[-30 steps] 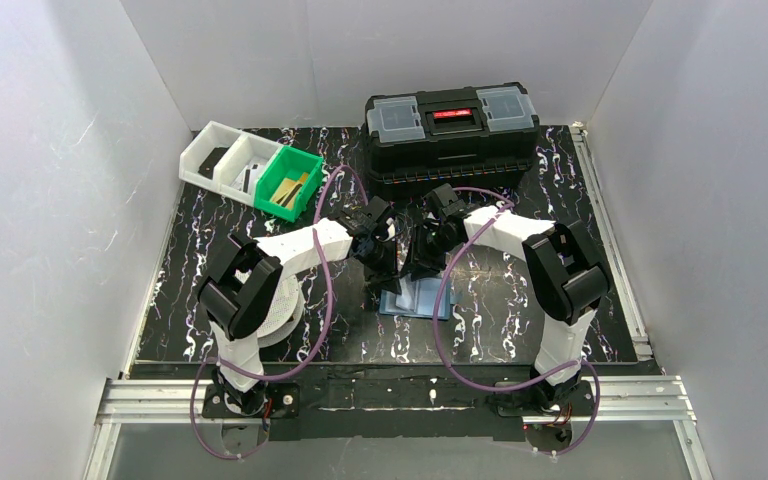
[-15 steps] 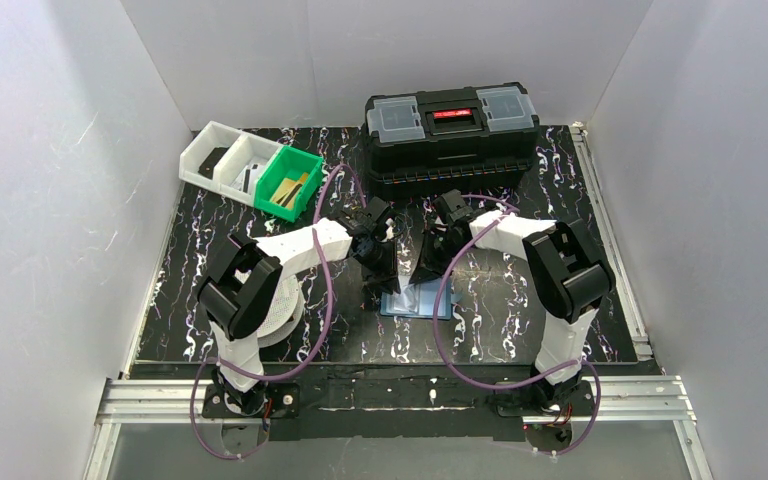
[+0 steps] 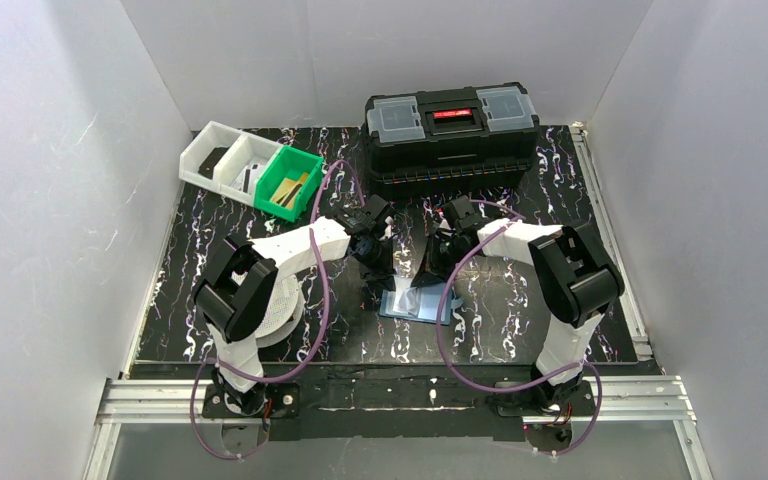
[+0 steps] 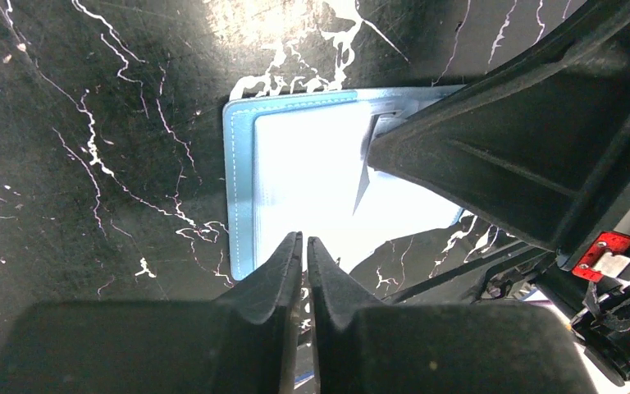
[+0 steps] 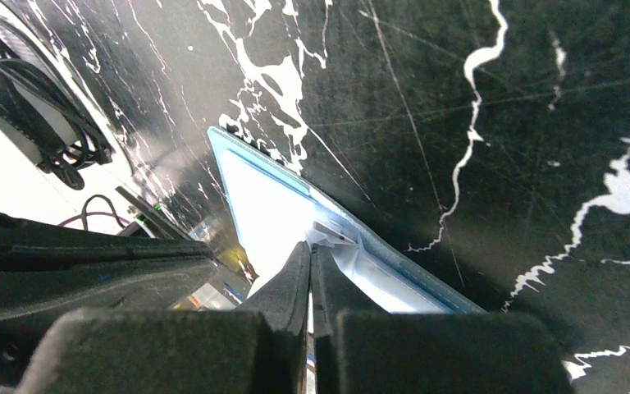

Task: Take the credit cards out of the card holder
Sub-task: Remove the credit card from the card holder.

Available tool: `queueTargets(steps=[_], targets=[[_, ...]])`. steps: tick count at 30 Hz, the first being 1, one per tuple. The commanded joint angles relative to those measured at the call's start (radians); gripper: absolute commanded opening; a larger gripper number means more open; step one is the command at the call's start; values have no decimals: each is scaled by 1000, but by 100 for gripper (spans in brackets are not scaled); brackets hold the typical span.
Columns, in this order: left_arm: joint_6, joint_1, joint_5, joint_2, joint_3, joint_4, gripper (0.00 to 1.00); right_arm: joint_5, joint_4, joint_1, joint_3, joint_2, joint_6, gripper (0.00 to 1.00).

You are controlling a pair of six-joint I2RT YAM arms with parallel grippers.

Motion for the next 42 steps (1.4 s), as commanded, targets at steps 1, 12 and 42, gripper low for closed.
queueTargets(steps=[1, 12, 42], targets=[[17, -1, -3, 12, 42, -25, 4, -50, 58, -19, -45, -44, 1, 1], [44, -20, 135, 94, 94, 2, 0, -55, 69, -31, -55, -89, 4, 10], [-38, -120, 265, 345, 288, 119, 0, 225, -268, -159, -182, -499, -10, 75]])
